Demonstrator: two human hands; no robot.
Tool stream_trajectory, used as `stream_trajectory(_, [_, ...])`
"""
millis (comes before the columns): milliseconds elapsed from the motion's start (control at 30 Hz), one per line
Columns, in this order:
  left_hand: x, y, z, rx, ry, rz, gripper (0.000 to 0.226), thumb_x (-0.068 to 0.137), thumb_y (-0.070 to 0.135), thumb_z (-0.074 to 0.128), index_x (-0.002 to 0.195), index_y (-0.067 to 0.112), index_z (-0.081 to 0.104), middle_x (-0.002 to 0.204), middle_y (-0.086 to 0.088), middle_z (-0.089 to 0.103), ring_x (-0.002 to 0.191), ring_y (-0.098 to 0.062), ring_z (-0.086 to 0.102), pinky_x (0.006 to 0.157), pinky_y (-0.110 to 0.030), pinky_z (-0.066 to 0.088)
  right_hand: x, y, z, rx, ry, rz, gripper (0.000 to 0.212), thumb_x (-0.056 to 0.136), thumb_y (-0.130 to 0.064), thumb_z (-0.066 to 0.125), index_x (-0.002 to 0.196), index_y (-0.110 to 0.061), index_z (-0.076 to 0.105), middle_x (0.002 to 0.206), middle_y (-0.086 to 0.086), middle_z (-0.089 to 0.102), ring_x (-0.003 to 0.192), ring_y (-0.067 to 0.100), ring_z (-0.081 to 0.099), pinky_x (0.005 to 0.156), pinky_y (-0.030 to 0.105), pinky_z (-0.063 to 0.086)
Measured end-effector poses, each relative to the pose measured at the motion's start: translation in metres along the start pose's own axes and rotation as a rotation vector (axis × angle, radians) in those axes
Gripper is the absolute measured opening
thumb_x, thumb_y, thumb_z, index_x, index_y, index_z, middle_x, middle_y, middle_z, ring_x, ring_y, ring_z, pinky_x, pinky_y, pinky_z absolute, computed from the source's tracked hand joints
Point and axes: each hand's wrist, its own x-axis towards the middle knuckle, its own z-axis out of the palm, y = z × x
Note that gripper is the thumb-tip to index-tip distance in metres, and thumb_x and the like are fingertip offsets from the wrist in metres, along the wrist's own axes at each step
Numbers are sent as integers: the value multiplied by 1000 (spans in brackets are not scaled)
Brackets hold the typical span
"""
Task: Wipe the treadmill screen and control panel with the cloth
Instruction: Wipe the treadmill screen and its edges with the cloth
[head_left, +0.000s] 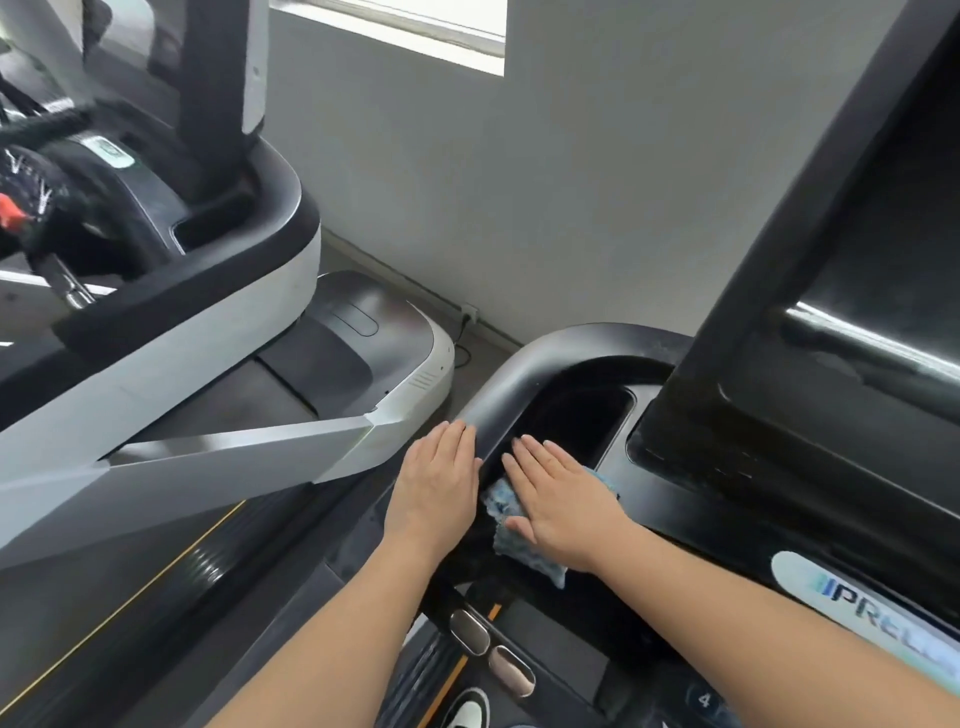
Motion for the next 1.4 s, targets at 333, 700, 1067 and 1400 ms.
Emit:
stream_trajectory(333, [0,1,4,30,-15,19,43,106,23,33,136,-2,53,135,-18,57,124,-36,55,98,-46,50,-159,82,-4,-97,114,-22,77,101,-61,36,152,-4,37,161,17,30,151,29,23,117,45,22])
stream_trajectory(700, [2,3,3,41,-27,14,43,103,19,40,138,-3,52,136,-18,56,126,-36,54,101,-46,49,-44,23,5,-26,99,0,80,92,-61,34,144,-3,49,150,21,47,141,35,43,119,49,30])
stream_trajectory(1067, [4,5,-9,105,-232,59,77,103,60,16,156,7,27,163,-14,31,151,-34,29,120,-53,31,-126,62,7,-63,216,58,81,95,-66,39,150,-6,40,155,17,40,145,30,36,115,44,21])
stream_trajectory(1400, [6,3,-4,66,-254,40,86,99,69,15,155,7,35,161,-13,35,149,-32,33,117,-51,37,-209,92,12,-74,180,130,82,97,-69,40,153,-10,34,161,12,32,151,27,24,117,45,22])
